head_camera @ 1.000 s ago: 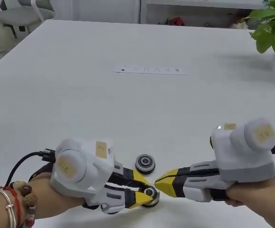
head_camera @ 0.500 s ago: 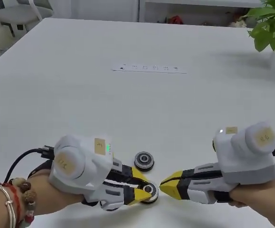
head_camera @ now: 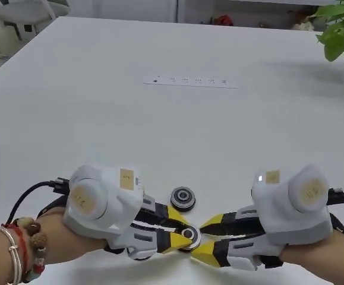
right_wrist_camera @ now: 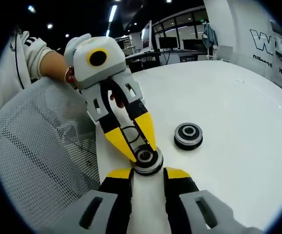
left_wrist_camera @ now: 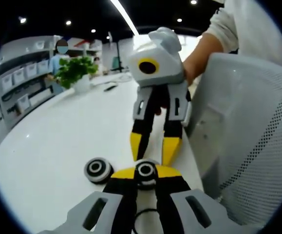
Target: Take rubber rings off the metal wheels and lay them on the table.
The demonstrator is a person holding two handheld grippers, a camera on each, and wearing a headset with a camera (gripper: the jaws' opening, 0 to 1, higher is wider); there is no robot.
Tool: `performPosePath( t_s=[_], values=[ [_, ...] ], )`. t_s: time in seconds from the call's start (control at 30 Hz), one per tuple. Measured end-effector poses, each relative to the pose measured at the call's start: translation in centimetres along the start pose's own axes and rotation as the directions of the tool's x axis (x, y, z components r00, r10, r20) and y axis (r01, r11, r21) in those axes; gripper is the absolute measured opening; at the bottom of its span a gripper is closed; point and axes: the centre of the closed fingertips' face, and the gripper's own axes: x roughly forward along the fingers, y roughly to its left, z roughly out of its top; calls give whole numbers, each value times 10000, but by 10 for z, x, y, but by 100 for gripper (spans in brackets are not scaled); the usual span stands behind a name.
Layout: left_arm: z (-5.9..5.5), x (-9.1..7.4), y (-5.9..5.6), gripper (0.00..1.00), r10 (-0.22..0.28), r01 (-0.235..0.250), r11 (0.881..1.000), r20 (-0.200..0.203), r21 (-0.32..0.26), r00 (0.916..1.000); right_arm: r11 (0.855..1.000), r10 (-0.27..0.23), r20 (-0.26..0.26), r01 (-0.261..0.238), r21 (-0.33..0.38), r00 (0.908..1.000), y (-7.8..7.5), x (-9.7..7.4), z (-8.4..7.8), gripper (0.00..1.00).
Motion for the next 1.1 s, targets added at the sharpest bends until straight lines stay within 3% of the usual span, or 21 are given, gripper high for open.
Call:
performPosePath(
  t_s=[0.47, 0.6, 0.63, 0.67, 0.7, 0.97, 1.03, 1.1],
  values=[
    [0, 0, 0, 13, 37, -37, 9999, -61, -156, 10000, 10000, -59, 226, 59, 27, 9997, 1, -4, -2, 16],
    [-1, -1, 1, 13, 70, -72, 9999, -95, -152, 9999, 10000, 1, 218, 0, -64, 9998, 4, -8, -4, 7],
    [-1, -2, 1, 13, 60, -61, 9998, -87, -185, 9999, 9999, -106, 192, 107, -67, 9998, 3, -7, -4, 5],
    [-1, -2, 1, 13, 45, -47, 9999, -83, -153, 10000, 9984, -552, 101, 553, -102, 9984, -5, -7, -5, 1],
    [0, -2, 1, 13, 51, -52, 9999, -81, -161, 10000, 9989, -371, 118, 374, -295, 9992, -3, -6, -5, 0],
    [-1, -2, 2, 13, 81, -82, 9999, -95, -108, 9999, 9947, -493, 120, 480, 911, 9987, -5, -6, -5, 0],
    [-1, -2, 2, 14, 76, -77, 9999, -84, -91, 9999, 9898, -497, 178, 468, 1343, 9986, -6, -7, -5, 0],
    [-1, -2, 2, 14, 66, -67, 10000, -77, -73, 9999, 9759, -468, 235, 407, 2143, 9986, -5, -9, -6, 0]
  ],
)
